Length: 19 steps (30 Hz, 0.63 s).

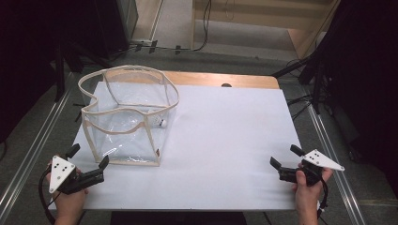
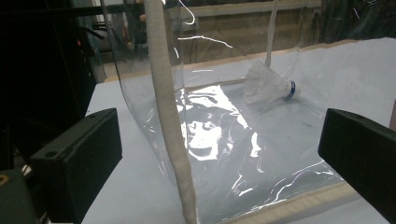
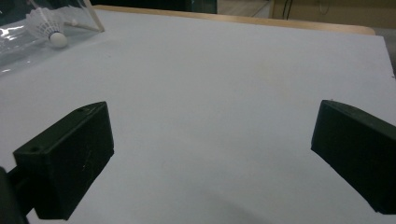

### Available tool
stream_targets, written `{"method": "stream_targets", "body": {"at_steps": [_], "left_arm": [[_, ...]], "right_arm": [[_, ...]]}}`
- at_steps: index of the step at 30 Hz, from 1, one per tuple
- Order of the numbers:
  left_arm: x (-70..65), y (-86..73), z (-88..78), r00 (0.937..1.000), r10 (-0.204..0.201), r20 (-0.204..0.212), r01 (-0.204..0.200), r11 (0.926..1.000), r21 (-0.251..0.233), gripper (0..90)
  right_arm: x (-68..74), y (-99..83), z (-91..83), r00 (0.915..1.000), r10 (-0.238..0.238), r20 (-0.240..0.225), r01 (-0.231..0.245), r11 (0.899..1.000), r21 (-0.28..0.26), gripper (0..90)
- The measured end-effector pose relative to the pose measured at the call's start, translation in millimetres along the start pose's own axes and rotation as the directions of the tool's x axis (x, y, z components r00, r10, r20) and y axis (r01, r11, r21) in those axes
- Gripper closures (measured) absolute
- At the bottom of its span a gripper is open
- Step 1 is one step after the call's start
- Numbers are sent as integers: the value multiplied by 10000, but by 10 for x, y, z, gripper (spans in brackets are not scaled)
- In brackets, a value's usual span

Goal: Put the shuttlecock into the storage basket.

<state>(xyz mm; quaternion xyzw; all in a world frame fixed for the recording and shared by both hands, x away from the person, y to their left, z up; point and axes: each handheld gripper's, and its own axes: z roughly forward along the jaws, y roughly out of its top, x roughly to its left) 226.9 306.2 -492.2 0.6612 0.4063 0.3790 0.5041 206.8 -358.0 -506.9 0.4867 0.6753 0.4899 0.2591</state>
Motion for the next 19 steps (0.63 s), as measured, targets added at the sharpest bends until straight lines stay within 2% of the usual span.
{"method": "stream_targets", "body": {"at_steps": [4, 9, 14, 19], "left_arm": [[0, 0, 0, 10000, 16, 26, -16, 10000, -4, 3], [4, 1, -1, 10000, -16, 28, 16, 10000, -3, 3], [2, 2, 3, 10000, 2, 23, -2, 10000, 1, 3], [2, 2, 4, 10000, 5, 15, -5, 10000, 22, 3]], "right_arm": [[-18, -32, -15, 10000, -73, 64, 72, 9999, 96, 0], [-32, -47, -15, 9999, 54, 97, -55, 9999, 89, 0], [-35, -45, -21, 9999, -75, 74, 74, 9999, 135, 0], [-45, -52, -26, 9999, 52, 137, -55, 9998, 165, 0]]}}
